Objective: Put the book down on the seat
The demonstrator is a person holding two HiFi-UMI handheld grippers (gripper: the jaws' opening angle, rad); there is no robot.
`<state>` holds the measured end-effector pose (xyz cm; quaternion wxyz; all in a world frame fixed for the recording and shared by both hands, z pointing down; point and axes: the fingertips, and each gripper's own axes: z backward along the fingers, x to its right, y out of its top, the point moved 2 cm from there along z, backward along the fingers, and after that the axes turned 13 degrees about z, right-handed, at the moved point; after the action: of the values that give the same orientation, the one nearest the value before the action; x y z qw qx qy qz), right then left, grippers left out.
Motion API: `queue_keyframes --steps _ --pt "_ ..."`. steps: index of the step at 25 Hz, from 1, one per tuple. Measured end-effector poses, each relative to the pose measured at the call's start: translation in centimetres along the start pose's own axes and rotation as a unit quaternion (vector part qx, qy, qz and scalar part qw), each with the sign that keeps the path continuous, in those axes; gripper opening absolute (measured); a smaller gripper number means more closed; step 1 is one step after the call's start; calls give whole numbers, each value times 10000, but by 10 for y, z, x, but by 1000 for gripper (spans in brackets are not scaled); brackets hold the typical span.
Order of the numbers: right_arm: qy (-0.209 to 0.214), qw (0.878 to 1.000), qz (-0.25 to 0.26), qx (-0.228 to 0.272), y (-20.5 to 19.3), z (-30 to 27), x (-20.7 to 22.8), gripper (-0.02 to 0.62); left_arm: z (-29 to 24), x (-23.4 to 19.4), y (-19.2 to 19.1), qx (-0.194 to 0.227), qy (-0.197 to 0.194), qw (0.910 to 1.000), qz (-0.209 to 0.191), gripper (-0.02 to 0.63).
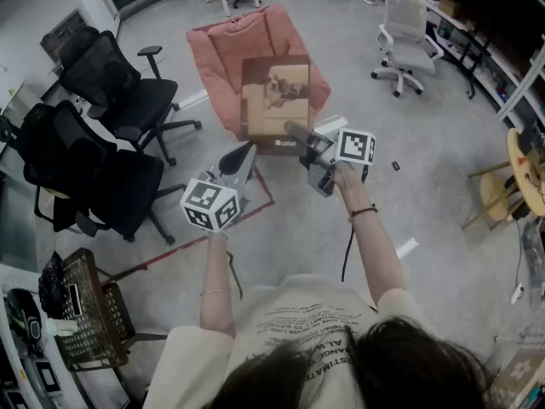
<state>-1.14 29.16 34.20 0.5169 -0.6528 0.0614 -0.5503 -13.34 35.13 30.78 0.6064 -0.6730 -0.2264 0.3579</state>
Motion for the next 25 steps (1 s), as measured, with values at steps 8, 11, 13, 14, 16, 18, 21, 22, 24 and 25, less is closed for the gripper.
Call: queue_keyframes --steps 8,11,13,14,16,18,21,22,24,25 --pt "-15 10000 -68 10 -1 -1 4 146 -5 -4 -3 -63 8 9999 78 -13" --pt "-28 10000 -53 14 -1 -1 7 146 -7 -5 -7 -73 24 9999 110 -13" --pt "-88 10000 -31 -3 -2 1 11 146 -8 -7 -10 -84 35 9999 132 -13" --pt "-108 9999 -20 -7 -1 1 12 146 -8 -8 -11 -86 39 9999 138 -14" --pt "-43 10000 -2 14 0 -1 12 146 -9 -9 -11 -86 39 9999 144 -14" --pt "-4 10000 6 15 0 -1 14 146 -12 -9 -13 -95 43 9998 145 -12" --pt "40 10000 3 -19 6 6 19 146 -21 -5 -15 -96 79 9998 152 -13" --pt "77 10000 -8 -22 9 8 21 146 -25 -3 -14 -93 93 9998 157 -13" --pt "125 9999 -50 -25 14 12 25 146 -32 -1 -14 -94 125 9997 161 -14" --pt "129 9999 -90 -33 16 14 29 146 -34 0 -14 -95 145 9997 162 -13"
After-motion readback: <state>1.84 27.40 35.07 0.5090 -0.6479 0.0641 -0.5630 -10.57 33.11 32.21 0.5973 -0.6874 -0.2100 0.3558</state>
